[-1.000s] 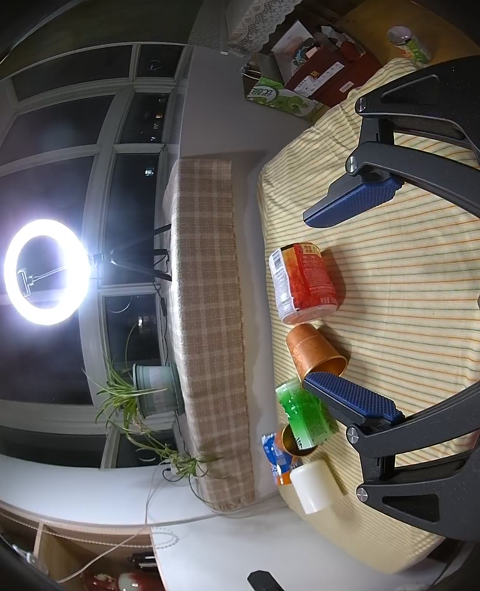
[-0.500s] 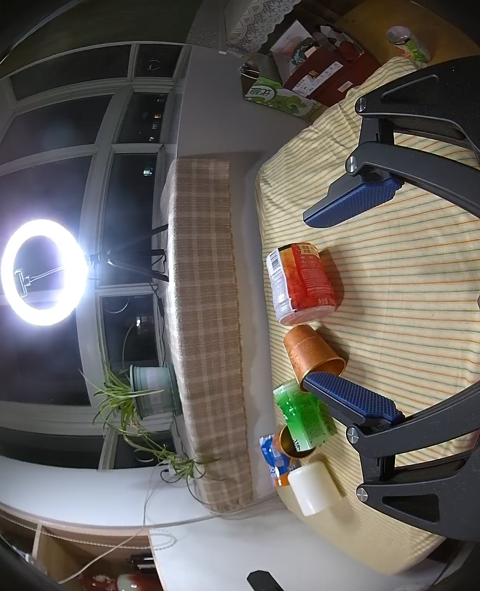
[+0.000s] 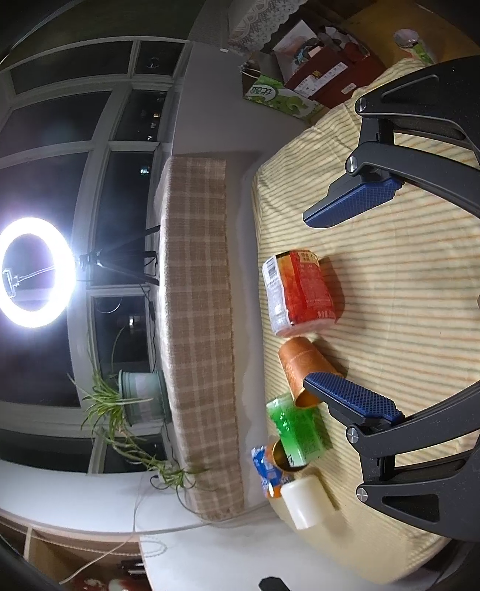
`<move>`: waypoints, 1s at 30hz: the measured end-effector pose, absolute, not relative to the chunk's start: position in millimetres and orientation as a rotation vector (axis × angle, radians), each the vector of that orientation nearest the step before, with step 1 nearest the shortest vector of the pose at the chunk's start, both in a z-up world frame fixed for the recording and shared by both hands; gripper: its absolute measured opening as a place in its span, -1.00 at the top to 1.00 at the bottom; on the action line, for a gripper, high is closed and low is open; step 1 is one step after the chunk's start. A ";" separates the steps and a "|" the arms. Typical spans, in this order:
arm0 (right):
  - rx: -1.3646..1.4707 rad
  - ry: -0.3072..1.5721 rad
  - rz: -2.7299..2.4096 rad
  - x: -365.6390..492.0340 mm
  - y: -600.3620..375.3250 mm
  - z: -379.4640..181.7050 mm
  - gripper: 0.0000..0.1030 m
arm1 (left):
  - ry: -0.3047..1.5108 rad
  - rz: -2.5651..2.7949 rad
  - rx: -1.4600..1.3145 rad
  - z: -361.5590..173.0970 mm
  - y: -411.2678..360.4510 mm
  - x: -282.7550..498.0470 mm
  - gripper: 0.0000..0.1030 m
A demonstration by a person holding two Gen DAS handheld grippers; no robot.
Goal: Flip cup upright
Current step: 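Reach the left tool to the lying orange-red tea bottle and grasp it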
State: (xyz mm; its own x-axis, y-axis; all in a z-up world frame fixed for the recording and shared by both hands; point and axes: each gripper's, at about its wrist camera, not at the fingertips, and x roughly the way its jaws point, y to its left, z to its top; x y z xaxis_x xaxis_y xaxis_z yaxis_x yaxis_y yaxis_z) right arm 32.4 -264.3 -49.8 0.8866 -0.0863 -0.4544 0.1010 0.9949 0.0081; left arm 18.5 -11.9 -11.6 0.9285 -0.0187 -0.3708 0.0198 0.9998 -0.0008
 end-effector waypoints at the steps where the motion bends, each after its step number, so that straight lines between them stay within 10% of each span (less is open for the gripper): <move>1: 0.034 0.477 -0.097 34.4 -266.0 -50.9 -0.56 | 0.386 -0.024 0.005 -12.7 -12.2 20.2 -0.98; 30: 0.179 0.603 -0.208 33.9 -341.7 -92.3 -0.56 | 0.868 -0.731 0.307 -38.5 -189.3 193.6 -0.98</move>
State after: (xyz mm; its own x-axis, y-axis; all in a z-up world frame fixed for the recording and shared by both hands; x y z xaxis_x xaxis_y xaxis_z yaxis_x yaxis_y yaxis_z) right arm 33.9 -341.7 -92.3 0.8041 -0.1412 -0.5774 0.2450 0.9637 0.1056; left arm 193.6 -189.3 -38.4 0.4270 -0.4547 -0.7816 0.6923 0.7205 -0.0410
